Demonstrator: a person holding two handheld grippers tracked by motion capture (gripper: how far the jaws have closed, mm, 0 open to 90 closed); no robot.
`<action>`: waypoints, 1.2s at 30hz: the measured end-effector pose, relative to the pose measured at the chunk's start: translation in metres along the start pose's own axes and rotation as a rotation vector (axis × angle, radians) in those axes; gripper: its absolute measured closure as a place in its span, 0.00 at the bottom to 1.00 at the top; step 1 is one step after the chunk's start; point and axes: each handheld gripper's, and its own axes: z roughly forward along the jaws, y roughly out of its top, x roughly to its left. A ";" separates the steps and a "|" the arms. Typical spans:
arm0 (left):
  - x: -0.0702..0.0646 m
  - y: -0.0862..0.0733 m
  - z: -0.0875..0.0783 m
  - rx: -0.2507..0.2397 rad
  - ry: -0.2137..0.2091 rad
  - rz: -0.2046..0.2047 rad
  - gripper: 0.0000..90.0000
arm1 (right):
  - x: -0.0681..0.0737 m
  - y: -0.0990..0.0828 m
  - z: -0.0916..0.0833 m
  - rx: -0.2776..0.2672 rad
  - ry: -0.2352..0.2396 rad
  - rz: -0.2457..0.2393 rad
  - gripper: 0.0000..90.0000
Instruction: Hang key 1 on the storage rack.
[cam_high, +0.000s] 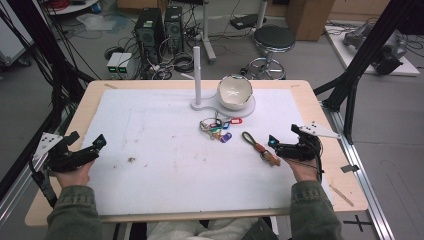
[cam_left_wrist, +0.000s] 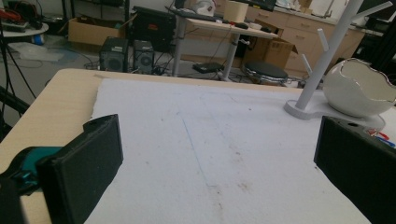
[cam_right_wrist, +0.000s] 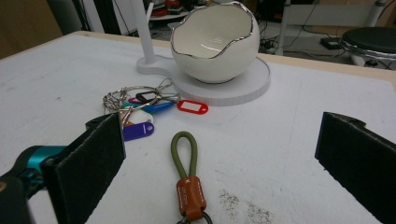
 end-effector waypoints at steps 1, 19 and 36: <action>0.000 0.000 0.000 0.003 -0.001 0.002 0.02 | 0.001 0.001 0.001 0.003 0.001 -0.005 0.01; 0.000 0.000 0.000 0.010 -0.004 0.006 0.02 | 0.006 0.005 0.022 0.135 0.026 -0.044 0.01; 0.000 -0.001 0.002 0.025 -0.014 0.003 0.02 | 0.007 -0.001 0.041 0.260 0.067 -0.073 0.01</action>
